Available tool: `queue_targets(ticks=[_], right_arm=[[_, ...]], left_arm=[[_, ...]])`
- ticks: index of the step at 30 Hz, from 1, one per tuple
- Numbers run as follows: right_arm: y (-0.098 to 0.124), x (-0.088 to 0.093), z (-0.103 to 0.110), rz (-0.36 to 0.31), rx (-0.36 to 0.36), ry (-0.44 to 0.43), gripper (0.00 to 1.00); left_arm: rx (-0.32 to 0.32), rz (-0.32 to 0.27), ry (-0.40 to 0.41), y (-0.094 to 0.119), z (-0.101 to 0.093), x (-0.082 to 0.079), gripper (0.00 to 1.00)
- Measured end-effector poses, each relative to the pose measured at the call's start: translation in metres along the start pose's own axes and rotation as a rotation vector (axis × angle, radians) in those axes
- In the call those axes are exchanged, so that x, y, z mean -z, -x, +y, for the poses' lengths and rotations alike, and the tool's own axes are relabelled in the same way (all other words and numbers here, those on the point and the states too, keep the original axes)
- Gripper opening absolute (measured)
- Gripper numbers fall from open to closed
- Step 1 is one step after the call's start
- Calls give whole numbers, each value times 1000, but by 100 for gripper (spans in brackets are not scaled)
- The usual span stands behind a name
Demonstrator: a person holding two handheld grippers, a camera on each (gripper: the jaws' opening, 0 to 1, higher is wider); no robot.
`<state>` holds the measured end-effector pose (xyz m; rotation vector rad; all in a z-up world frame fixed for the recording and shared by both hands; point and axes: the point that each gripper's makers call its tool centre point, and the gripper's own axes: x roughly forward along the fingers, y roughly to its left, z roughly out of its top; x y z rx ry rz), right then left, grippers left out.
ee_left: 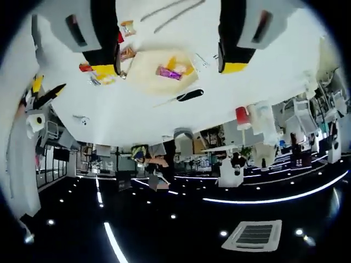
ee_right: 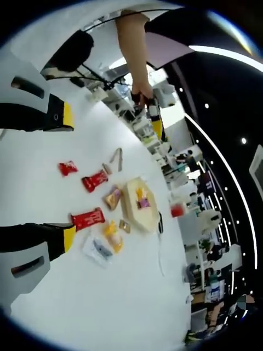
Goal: Place the target food into the container with the food tongs after gripping and lifting it, then release it inside without dropping or visibly crushing the food.
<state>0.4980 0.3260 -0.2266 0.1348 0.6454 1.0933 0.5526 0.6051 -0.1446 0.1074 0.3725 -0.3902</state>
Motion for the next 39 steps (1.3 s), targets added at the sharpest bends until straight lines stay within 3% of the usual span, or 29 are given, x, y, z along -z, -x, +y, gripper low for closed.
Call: queue_targets(ticks=[3,4,7,13,14,15,20,22,26,31,34,37,39], right_arm=[[1,0,-3,0,16,-3,68],[1,0,-4,1,20,-4,68],[1,3,-5,12,33,2,68],[3,5,-6,25,60,5,68],[3,7,-6,31,64,6,68],[3,8,-5,37,68,9,68],[5,11,-6,50,92,16,68],[5,13,-8,57,104,6,68],[3,15,-9,68,116,3,68],[-1,16,-10,85,119,7,68],[-2,14,-14,83,135,23,68],[-3,8,-17,67,141,6,68],[-6,7,-18,68,139,3,68]], left_arm=[[51,40,10,0,-19,20,83],[26,32,6,0,-19,25,84],[60,9,90,1,-33,33,97],[146,42,68,5,-44,53,99],[174,84,17,7,-46,64,99],[169,128,-34,9,-42,76,99],[208,215,-96,11,-28,112,97],[224,237,-186,10,-22,120,94],[230,256,-156,5,-12,129,93],[193,288,-117,-5,15,144,91],[190,308,-94,-8,23,150,87],[171,301,-15,-11,29,151,81],[166,315,-17,-13,29,155,80]])
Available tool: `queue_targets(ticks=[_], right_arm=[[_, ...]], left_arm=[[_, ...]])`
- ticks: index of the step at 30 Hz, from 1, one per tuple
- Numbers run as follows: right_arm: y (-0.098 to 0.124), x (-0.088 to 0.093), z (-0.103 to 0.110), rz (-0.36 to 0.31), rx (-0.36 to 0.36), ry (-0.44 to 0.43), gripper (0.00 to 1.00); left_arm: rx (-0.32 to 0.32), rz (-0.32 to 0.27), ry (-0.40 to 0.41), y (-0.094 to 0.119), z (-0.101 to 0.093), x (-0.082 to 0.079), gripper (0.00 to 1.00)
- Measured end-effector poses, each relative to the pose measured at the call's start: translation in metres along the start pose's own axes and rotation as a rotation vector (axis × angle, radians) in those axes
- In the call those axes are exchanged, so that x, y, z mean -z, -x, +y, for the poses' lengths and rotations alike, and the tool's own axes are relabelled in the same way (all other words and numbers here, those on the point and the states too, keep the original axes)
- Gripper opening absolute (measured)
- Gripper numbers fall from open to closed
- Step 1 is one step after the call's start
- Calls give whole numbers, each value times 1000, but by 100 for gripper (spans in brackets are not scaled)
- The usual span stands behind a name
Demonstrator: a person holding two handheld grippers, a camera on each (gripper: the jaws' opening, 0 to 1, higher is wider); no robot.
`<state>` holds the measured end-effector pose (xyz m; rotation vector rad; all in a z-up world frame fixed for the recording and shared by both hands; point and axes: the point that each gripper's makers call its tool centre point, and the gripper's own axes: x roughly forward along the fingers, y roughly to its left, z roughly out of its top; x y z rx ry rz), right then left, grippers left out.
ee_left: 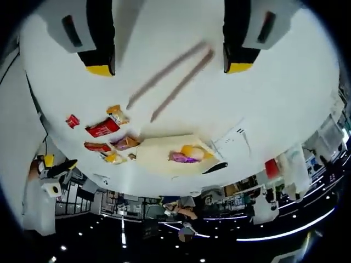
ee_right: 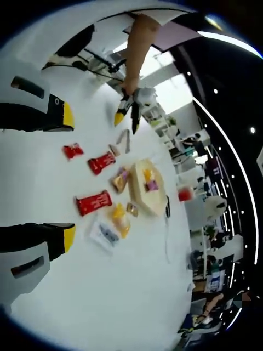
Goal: Place the target food into the container with the food tongs after gripping and lifting it, then release it inside without dropping or visibly crushing the food.
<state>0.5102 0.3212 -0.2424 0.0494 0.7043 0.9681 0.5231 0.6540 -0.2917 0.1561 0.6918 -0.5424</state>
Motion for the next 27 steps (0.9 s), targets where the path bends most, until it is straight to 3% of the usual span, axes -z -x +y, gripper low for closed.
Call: queue_targets(ticks=[2,4,8,11,17,21,27], right_arm=[[-2,-1,1,-1,-5,1,68],[-1,-3,1,-8,0,11,68],[-2,-1,-1,-3,-3,-2,68],[-5,1,3,6,-21,1,68],[-10,0,12,19,-55,18,68],[-13,-3,16,16,-71,25,68],[-13,0,21,21,-85,29,68]], left_arm=[[14,46,9,-2,-8,8,75],[0,33,7,-4,-10,5,77],[-38,-12,90,-1,-6,1,70],[-36,-66,156,-1,-11,-2,72],[-67,-87,175,1,-21,-1,66],[-49,-121,221,2,-37,-5,68],[-53,-130,220,5,-53,-3,66]])
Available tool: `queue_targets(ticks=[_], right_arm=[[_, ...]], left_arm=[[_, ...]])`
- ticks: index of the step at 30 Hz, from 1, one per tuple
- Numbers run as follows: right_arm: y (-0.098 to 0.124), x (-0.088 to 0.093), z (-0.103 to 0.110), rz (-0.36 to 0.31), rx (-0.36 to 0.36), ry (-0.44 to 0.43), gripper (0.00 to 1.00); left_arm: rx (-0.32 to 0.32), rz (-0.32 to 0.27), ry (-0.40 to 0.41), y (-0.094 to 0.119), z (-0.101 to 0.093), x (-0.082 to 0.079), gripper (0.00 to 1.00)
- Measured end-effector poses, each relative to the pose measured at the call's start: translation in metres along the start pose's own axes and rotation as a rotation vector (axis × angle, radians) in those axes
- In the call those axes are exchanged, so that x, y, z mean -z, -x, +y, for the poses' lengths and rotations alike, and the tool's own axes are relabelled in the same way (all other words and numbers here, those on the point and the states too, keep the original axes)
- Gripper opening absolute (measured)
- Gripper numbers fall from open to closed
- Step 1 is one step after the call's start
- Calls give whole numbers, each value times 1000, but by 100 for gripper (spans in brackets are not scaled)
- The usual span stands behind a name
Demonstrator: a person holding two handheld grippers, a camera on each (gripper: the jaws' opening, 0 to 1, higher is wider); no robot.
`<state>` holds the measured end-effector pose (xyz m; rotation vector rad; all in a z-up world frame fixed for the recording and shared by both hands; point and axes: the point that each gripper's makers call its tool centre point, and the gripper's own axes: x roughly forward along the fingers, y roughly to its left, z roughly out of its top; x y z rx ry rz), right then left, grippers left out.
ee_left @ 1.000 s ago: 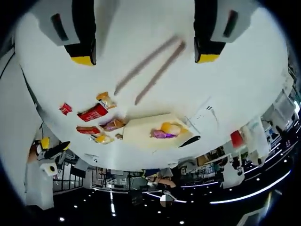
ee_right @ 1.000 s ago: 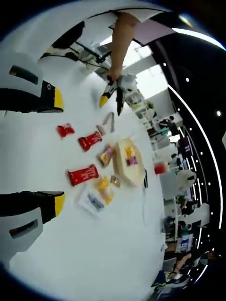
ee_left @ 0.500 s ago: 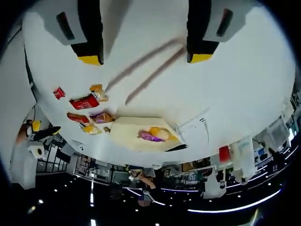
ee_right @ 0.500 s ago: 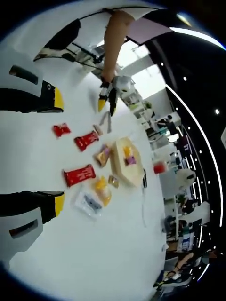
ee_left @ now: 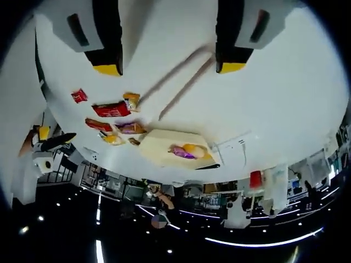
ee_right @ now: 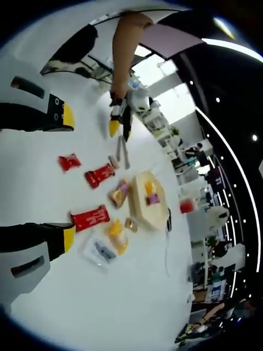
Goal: Place the target food into the container with the food tongs after gripping and lifting it, then release it inside without dropping or visibly crushing the food.
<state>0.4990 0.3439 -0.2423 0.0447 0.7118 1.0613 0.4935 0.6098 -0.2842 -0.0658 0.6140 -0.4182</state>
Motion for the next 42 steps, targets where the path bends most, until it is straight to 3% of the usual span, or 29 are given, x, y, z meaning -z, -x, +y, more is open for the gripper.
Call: queue_targets(ticks=[13,24,26,33,40,41,42], right_arm=[[4,1,3,-6,-16,-1,68],[8,5,4,18,-32,21,68],[7,7,5,29,-36,25,68],[7,13,11,54,-45,45,68],[8,18,14,66,-37,56,68],[8,18,14,66,-34,54,68],[8,18,14,65,-33,53,68]], left_arm=[[-15,-41,16,-1,-39,6,60],[-106,-102,-50,-23,-29,1,65],[-116,-130,-87,-31,-29,-6,65],[-156,-148,-134,-47,-39,-14,59],[-207,-188,-108,-53,-35,-20,47],[-204,-188,-107,-55,-35,-19,39],[-207,-190,-120,-54,-35,-23,22]])
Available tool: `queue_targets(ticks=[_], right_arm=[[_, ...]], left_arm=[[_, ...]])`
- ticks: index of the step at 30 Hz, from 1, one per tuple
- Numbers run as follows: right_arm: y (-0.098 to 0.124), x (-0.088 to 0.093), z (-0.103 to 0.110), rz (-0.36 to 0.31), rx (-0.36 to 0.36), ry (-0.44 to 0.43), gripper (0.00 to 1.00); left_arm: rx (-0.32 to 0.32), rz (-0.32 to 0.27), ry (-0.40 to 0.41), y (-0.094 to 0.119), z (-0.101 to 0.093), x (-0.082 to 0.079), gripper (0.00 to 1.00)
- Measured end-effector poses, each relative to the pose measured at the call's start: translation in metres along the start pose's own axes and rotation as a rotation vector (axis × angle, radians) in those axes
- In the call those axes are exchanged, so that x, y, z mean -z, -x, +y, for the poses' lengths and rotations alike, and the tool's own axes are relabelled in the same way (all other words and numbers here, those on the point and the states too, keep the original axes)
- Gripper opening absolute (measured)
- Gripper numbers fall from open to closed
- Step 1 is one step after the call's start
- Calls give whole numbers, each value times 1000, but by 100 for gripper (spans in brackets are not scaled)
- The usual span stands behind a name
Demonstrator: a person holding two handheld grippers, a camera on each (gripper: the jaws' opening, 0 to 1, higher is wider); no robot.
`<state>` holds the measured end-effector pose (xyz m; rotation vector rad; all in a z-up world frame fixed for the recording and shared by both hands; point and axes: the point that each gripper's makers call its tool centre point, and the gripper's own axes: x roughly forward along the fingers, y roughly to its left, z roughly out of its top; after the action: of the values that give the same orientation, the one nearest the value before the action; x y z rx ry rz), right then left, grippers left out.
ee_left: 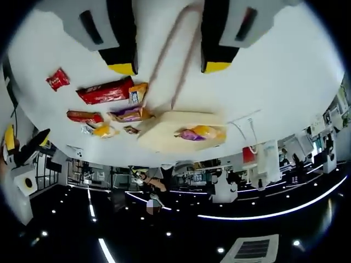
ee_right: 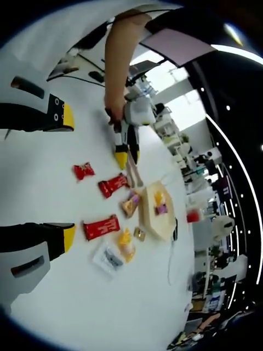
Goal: Place the target food into the container with the food tongs after gripping and lifting it, then release it inside without dropping or visibly crushing the food.
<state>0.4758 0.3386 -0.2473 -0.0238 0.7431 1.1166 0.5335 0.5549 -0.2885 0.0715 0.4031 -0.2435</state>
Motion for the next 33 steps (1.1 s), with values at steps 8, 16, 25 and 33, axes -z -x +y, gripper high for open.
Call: queue_targets(ticks=[8,16,25,33], right_arm=[[-2,-6,1,-14,4,13,68],[2,-9,-5,-55,17,-27,69],[0,-18,-1,-94,-18,-37,68],[11,-68,15,-274,-183,-174,61]], left_arm=[[-5,46,7,3,4,0,17],[72,73,34,26,-18,-6,17],[128,23,77,49,-33,-32,18],[282,-31,154,86,-77,-76,18]])
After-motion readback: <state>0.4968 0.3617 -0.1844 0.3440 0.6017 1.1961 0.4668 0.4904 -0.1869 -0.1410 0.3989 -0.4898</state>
